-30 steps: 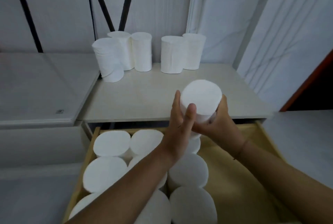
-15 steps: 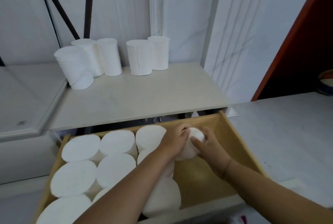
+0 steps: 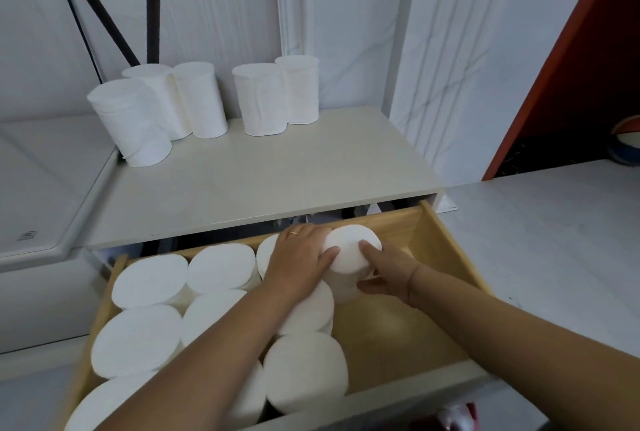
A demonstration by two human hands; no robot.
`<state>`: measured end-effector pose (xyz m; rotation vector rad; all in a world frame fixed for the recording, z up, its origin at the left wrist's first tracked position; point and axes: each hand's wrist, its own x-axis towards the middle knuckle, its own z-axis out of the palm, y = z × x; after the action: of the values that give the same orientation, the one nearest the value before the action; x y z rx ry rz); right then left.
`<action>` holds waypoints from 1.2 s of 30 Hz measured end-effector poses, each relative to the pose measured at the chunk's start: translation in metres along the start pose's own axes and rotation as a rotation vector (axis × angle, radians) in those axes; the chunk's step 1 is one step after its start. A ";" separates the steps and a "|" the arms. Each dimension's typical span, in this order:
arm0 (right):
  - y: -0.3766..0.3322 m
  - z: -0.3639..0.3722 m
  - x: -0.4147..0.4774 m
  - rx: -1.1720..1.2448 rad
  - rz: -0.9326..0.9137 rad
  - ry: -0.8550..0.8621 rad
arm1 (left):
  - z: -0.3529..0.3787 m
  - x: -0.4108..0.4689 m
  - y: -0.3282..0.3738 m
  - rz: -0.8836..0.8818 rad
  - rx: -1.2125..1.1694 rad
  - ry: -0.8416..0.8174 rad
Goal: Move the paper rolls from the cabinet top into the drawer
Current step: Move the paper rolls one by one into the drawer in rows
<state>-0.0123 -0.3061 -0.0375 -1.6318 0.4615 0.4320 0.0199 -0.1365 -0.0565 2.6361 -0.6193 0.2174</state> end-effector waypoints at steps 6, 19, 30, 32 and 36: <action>-0.010 0.011 0.014 0.128 0.153 0.062 | 0.002 -0.009 -0.014 0.028 0.080 -0.034; -0.008 0.022 0.012 0.223 0.147 0.109 | -0.003 -0.004 -0.013 -0.028 0.069 -0.094; -0.086 0.015 0.024 -0.499 -0.734 0.420 | -0.048 -0.016 -0.021 0.070 -0.015 0.278; -0.117 0.032 0.042 -0.476 -0.800 0.333 | -0.058 -0.006 -0.031 0.039 0.077 0.271; -0.178 0.062 0.088 -0.604 -0.914 0.267 | -0.068 0.008 -0.064 -0.137 0.213 0.194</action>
<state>0.1569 -0.2314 0.0591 -2.2845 -0.2847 -0.3813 0.0525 -0.0579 -0.0174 2.8013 -0.3663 0.5161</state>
